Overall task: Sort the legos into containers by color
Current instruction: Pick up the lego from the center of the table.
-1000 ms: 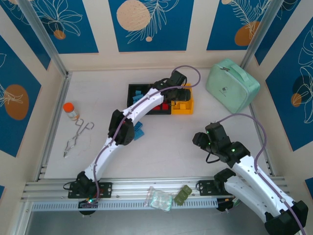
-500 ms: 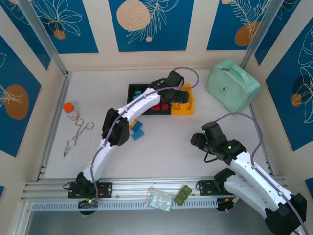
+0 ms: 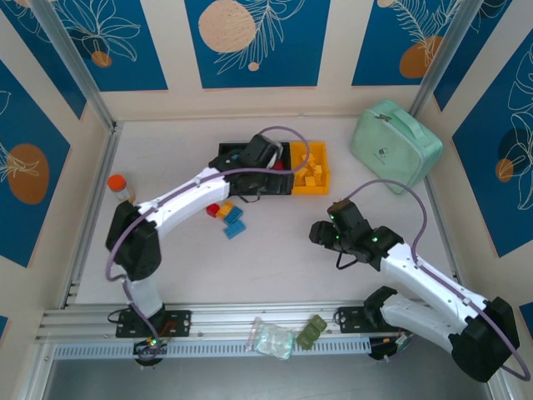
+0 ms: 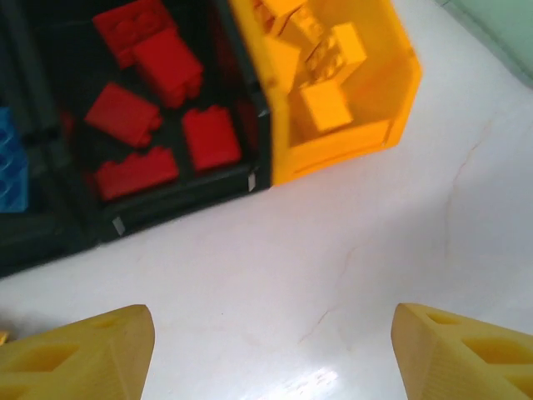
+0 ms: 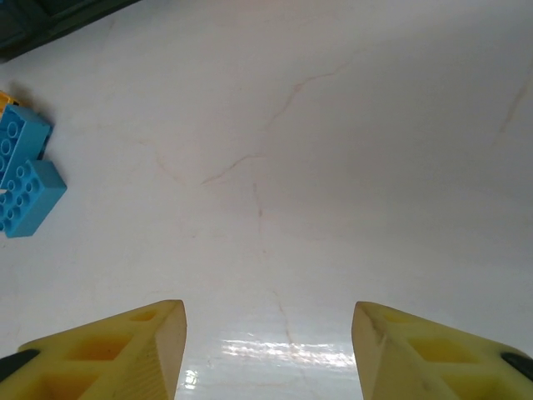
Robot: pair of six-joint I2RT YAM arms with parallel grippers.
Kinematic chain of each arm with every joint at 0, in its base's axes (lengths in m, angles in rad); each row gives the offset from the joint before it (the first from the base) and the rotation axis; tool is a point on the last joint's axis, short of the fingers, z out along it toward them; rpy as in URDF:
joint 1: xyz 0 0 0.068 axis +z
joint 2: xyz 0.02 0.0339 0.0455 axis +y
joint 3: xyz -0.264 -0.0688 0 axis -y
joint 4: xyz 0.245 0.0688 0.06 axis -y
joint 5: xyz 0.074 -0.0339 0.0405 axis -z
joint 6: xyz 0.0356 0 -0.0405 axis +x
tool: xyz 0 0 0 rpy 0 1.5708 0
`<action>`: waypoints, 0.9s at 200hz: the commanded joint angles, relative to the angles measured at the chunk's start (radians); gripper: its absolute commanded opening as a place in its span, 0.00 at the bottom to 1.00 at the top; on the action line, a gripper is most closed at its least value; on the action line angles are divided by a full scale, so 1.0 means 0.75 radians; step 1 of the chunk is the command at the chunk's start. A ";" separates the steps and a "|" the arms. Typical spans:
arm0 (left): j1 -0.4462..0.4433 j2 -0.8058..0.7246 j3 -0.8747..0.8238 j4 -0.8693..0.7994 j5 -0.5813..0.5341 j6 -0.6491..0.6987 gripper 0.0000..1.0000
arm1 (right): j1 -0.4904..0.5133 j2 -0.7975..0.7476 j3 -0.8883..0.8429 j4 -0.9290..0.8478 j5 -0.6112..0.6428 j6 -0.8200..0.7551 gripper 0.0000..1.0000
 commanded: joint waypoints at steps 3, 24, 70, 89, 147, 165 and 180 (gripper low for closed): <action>0.050 -0.147 -0.176 0.012 -0.102 0.011 0.75 | 0.036 0.061 0.063 0.069 -0.026 -0.034 0.55; 0.114 -0.264 -0.332 0.008 -0.135 -0.015 0.75 | 0.071 0.105 0.093 0.087 -0.023 -0.057 0.55; 0.291 -0.398 -0.577 -0.020 -0.180 -0.148 0.74 | 0.144 0.188 0.148 0.133 -0.036 -0.104 0.55; 0.350 -0.387 -0.642 0.021 -0.182 -0.197 0.75 | 0.159 0.219 0.156 0.149 -0.043 -0.102 0.55; 0.383 -0.232 -0.654 0.186 -0.218 -0.235 0.82 | 0.187 0.232 0.156 0.139 -0.033 -0.084 0.55; 0.385 -0.173 -0.623 0.204 -0.219 -0.226 0.82 | 0.187 0.218 0.148 0.125 -0.024 -0.077 0.55; 0.386 -0.126 -0.594 0.201 -0.218 -0.218 0.82 | 0.187 0.204 0.143 0.114 -0.014 -0.072 0.55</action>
